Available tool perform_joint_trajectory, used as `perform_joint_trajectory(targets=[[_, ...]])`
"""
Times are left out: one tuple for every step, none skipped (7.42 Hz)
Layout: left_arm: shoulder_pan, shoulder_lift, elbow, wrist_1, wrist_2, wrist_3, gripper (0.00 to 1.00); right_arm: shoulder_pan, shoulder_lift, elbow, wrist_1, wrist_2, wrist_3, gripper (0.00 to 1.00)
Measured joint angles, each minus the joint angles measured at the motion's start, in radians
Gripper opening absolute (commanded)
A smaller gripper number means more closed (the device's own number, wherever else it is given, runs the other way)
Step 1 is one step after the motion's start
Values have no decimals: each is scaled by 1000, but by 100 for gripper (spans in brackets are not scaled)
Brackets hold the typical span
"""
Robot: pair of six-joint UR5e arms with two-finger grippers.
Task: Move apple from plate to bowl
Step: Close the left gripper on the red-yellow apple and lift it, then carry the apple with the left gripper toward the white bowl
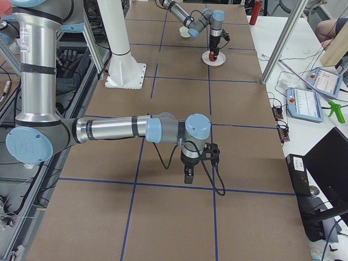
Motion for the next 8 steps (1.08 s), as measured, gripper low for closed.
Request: perform_joint_trajectory(targets=[[0, 0, 2, -2, 0, -9, 0, 0, 0, 0, 0, 0, 0, 100], [0, -1, 1, -3, -1, -23, 0, 0, 0, 0, 0, 1, 0, 100], [-12, 0, -13, 2, -5, -30, 0, 0, 0, 0, 0, 0, 0, 100], [-43, 11, -57, 30, -22, -31, 0, 0, 0, 0, 0, 0, 0, 100], [-75, 54, -146, 78, -42, -28, 0, 0, 0, 0, 0, 0, 0, 100], [-94, 145, -279, 115, -53, -13, 0, 0, 0, 0, 0, 0, 0, 100], [-108, 262, -418, 133, -57, 24, 0, 0, 0, 0, 1, 0, -1, 100], [-116, 387, -536, 136, -59, 79, 0, 0, 0, 0, 1, 0, 0, 100]])
